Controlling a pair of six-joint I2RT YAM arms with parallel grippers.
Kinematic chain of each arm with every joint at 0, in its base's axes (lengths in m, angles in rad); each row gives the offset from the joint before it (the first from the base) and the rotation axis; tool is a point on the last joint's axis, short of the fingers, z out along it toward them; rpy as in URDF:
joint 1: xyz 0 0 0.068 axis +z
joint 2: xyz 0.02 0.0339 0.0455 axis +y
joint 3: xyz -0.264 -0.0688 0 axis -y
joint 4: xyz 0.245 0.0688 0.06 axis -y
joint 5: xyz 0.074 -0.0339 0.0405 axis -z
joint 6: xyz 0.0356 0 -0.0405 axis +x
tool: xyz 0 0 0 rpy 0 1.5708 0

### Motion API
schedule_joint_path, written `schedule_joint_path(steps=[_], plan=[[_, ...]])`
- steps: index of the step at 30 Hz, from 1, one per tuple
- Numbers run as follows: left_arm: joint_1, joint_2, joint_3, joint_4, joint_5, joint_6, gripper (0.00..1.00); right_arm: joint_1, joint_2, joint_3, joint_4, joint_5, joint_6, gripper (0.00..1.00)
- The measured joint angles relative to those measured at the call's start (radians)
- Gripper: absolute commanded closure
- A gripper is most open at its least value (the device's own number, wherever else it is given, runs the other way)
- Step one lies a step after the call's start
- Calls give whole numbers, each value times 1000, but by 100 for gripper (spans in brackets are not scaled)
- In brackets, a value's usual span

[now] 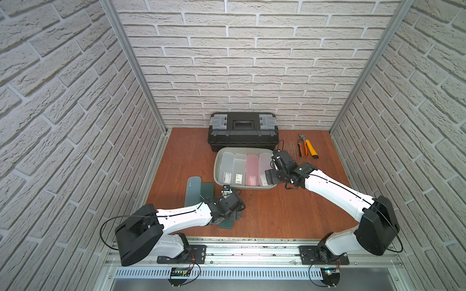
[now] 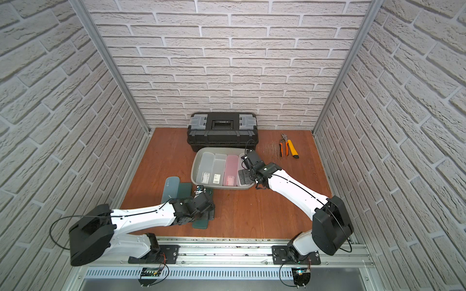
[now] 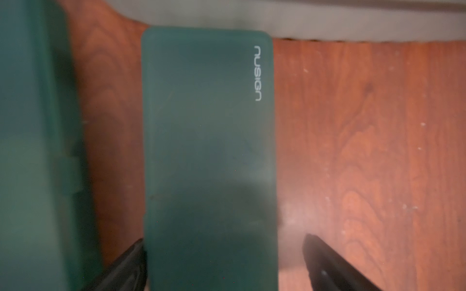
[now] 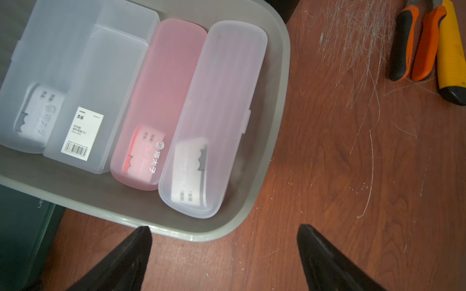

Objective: Put the pencil case into the storage box
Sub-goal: Adjust the pencil case at the center of the board.

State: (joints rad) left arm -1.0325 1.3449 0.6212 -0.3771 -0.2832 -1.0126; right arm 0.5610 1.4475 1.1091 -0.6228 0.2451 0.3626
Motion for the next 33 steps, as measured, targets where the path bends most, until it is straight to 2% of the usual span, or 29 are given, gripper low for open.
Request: schedule_joint_path(steps=[4,9,13,16,20,23,30,33], plan=[[-33,32,72,1,-13,-18,2,0,-43,-22,0,-16,7,6],[-47,9,135,-37,-79,-47,2,13,-83,-50,10,-64,61,6],[-25,-93,135,-131,-150,-58,2,70,-105,-106,15,-98,172,7],[53,-217,117,-184,-171,-41,2,155,-105,-154,36,-132,288,7],[177,-391,72,-225,-170,-1,2,298,-32,-163,76,-180,400,10],[203,-485,31,-254,-160,10,2,369,61,-157,122,-211,457,15],[207,-596,-26,-329,-152,1,1,384,191,-119,174,-246,499,18],[210,-621,-26,-333,-154,3,2,390,229,-85,195,-249,499,26]])
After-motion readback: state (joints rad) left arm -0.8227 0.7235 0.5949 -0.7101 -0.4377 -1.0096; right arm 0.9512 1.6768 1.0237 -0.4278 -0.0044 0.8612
